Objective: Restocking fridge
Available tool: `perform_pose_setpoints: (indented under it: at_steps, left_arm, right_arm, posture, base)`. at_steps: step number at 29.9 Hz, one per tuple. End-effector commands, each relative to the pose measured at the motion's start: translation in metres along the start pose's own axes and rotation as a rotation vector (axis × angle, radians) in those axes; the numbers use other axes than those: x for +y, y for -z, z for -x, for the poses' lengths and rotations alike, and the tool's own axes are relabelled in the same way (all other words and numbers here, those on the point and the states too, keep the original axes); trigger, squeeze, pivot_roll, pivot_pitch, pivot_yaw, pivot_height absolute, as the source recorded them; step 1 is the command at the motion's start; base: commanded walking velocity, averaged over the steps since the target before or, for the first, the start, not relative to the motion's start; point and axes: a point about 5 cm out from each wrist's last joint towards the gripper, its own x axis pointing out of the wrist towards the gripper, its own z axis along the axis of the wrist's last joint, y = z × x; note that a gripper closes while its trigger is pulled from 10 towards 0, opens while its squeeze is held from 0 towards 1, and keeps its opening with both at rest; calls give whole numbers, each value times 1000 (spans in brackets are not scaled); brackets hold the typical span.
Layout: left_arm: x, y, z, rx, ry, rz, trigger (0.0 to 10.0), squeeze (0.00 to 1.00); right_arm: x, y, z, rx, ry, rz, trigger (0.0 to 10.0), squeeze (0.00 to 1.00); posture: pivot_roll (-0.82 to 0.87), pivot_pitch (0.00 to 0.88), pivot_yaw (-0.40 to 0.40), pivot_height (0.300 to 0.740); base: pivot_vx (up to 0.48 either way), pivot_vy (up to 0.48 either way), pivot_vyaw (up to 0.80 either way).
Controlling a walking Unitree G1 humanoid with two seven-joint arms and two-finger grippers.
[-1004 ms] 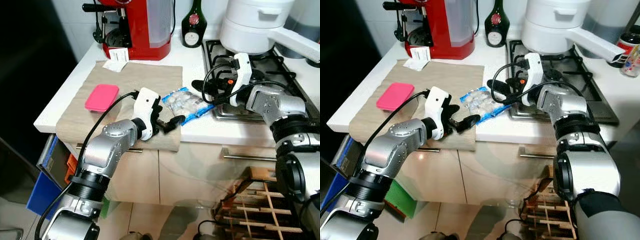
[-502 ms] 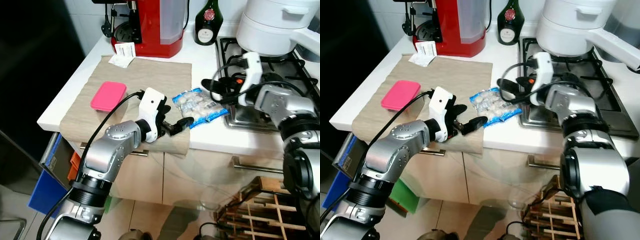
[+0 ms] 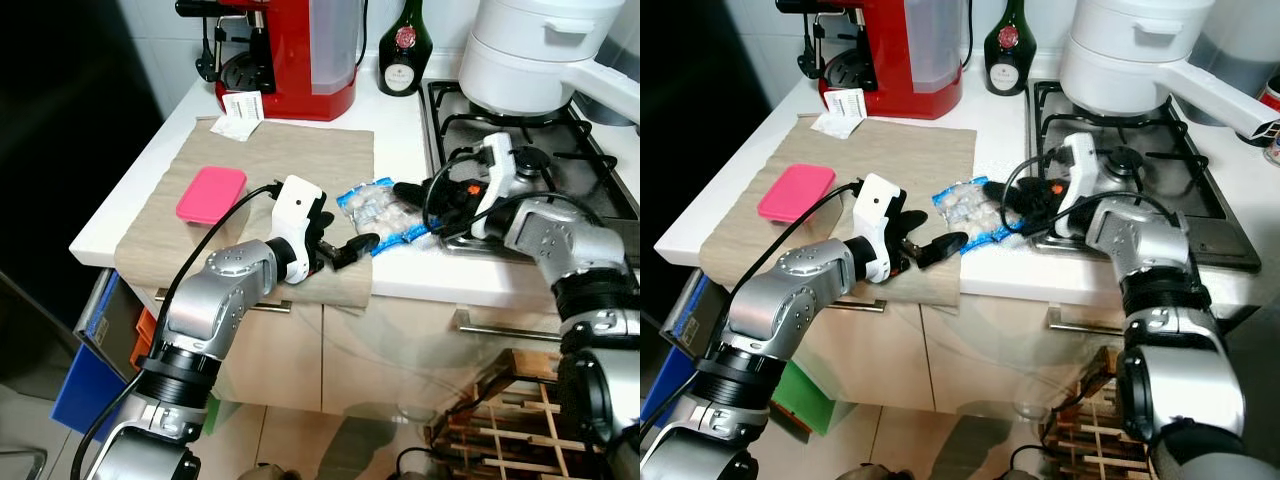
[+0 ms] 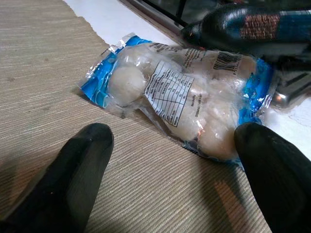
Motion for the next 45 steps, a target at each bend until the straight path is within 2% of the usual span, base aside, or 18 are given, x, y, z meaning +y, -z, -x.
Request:
perform_pose_setpoints:
  at_steps: [1,6,9,10,12,13,14,18,19,20,24,27,34,36,38,39,45]
  left_arm:
    - [8,51,4,221,-51,116,10000,0]
    - [9,51,5,221,-53,119,10000,0]
    - [9,50,5,222,-53,118,10000,0]
    - [10,50,5,223,-55,116,10000,0]
    - [11,50,5,222,-56,117,10000,0]
    - [11,50,5,221,-57,118,10000,0]
    - [11,50,4,220,-58,120,10000,0]
    - [10,50,2,216,-55,125,10000,0]
    - [9,49,1,213,-53,127,10000,0]
    - [9,49,0,211,-52,128,10000,0]
    - [9,48,0,206,-52,130,10000,0]
    - [9,47,-1,203,-53,131,10000,0]
    - [10,45,-1,196,-52,133,10000,0]
    - [10,43,-1,187,-52,135,10000,0]
    - [10,43,-1,184,-51,136,10000,0]
    - [10,42,-1,178,-53,138,10000,0]
    - [10,39,-1,164,-55,143,10000,0]
  right_arm:
    - [6,5,-1,16,-23,-9,10000,0]
    - [11,11,3,75,-18,24,10000,0]
    - [8,15,9,138,16,54,10000,0]
    - [4,15,13,174,63,73,10000,0]
    - [2,13,15,184,89,79,10000,0]
    - [2,12,15,186,106,78,8510,0]
    - [2,12,15,192,122,82,0,0]
    - [5,17,10,207,147,67,0,12]
    - [9,23,6,215,145,57,0,122]
    - [10,26,3,213,142,45,0,137]
    - [13,31,-2,194,146,6,0,153]
    - [18,33,-9,166,141,-29,0,208]
    - [24,29,-13,124,129,-46,0,251]
    - [28,21,-15,78,127,-43,0,294]
    - [29,16,-16,54,130,-41,0,294]
    - [33,4,-16,-4,129,-39,0,329]
    - [43,-20,-15,-110,107,-13,0,357]
  posture:
    - [-49,34,57,740]
    - [-50,35,57,740]
    - [-52,35,56,740]
    - [-55,34,55,740]
    - [-58,33,54,740]
    - [-61,31,53,740]
    - [-61,31,53,740]
    - [-66,28,49,740]
    - [-67,26,46,740]
    - [-67,26,46,740]
    - [-67,26,45,740]
    - [-65,26,47,740]
    - [-63,25,48,740]
    - [-63,24,47,740]
    - [-63,24,47,740]
    - [-62,23,46,740]
    - [-63,22,45,740]
  base:
    - [0,0,0]
    - [0,0,0]
    - [0,0,0]
    - [0,0,0]
    - [0,0,0]
    - [0,0,0]
    - [0,0,0]
    - [0,0,0]
    - [0,0,0]
    - [0,0,0]
    - [0,0,0]
    - [0,0,0]
    - [0,0,0]
    - [0,0,0]
    - [0,0,0]
    - [0,0,0]
    - [0,0,0]
